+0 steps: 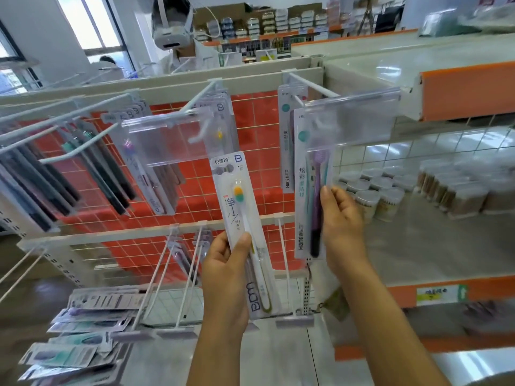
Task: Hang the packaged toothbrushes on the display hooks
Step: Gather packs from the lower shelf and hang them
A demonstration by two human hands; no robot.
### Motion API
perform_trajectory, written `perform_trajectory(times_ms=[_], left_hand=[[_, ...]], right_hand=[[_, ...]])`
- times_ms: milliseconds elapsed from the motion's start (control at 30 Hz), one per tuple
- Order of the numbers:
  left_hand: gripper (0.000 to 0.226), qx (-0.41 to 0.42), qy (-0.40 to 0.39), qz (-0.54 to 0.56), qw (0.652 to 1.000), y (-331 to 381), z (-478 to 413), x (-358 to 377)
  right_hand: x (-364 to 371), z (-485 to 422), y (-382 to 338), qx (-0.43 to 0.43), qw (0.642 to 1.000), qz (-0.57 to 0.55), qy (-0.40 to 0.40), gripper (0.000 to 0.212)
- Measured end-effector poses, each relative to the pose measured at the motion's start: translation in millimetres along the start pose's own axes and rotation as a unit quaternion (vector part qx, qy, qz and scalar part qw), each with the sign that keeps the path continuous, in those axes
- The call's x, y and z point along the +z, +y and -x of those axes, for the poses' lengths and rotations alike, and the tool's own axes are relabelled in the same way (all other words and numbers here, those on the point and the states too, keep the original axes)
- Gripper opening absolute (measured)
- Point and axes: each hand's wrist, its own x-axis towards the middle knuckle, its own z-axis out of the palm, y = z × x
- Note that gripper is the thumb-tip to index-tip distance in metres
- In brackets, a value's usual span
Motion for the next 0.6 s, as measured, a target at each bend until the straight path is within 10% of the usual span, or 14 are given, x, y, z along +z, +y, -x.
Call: perform_trajectory(times_ms=[600], left_hand=[[0.027,0.022,0.003,-0.032,0.999,9.5,-6.0,-18.8]], right_hand=[[35.7,-122.1,18.2,0.061,0.995,0.077,0.008,0.043]])
